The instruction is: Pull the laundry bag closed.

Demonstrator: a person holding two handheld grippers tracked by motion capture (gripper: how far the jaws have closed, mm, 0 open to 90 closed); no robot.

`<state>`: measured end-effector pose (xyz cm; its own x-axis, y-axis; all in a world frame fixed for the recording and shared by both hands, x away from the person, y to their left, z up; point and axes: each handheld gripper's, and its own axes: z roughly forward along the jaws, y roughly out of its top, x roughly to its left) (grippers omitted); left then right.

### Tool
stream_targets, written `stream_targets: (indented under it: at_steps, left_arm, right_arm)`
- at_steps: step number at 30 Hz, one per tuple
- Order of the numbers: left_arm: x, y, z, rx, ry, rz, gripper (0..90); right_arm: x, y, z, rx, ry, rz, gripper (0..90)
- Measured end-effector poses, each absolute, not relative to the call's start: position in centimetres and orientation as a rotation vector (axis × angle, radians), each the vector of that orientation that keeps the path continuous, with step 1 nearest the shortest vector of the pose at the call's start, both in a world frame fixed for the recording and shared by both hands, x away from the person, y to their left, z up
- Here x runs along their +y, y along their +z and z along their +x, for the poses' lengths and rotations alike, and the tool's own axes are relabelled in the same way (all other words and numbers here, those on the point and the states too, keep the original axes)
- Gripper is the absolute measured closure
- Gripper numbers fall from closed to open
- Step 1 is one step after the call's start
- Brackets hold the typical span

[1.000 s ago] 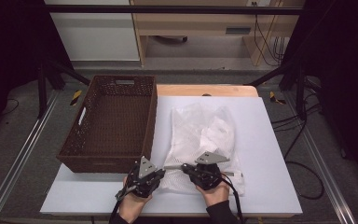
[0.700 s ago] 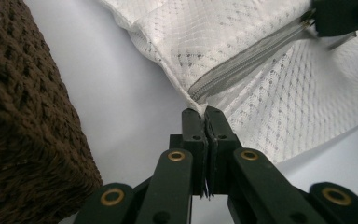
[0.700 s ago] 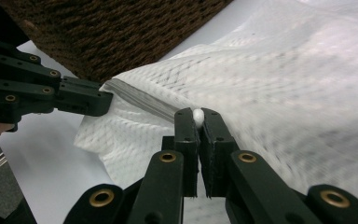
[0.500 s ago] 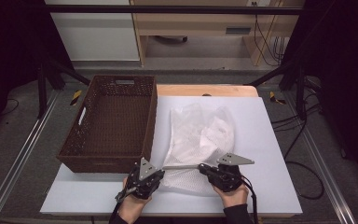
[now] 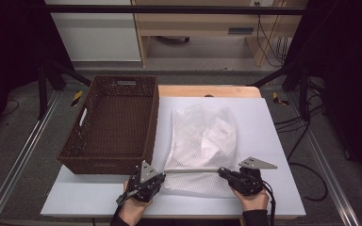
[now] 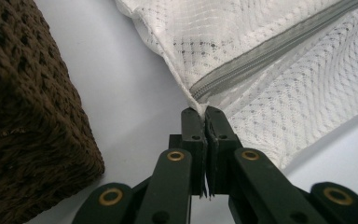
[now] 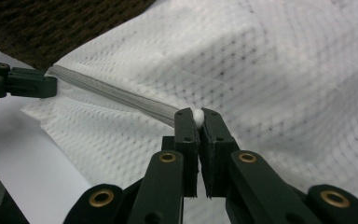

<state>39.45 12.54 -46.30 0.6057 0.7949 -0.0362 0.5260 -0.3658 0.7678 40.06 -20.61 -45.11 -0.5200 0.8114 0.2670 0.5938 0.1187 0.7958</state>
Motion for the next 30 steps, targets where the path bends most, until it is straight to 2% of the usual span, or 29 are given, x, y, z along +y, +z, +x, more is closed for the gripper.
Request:
stream_targets:
  at_steps: [11,30]
  left_arm:
    - [12.7,-47.0,39.6,1.065,0.425,2.058,86.3]
    - [12.6,-47.4,39.7,1.067,0.422,2.079,86.3]
  right_arm:
    - [-24.1,-45.9,40.0,2.116,1.32,1.497,86.3]
    - [-26.9,-46.6,40.5,2.073,1.228,1.596,86.3]
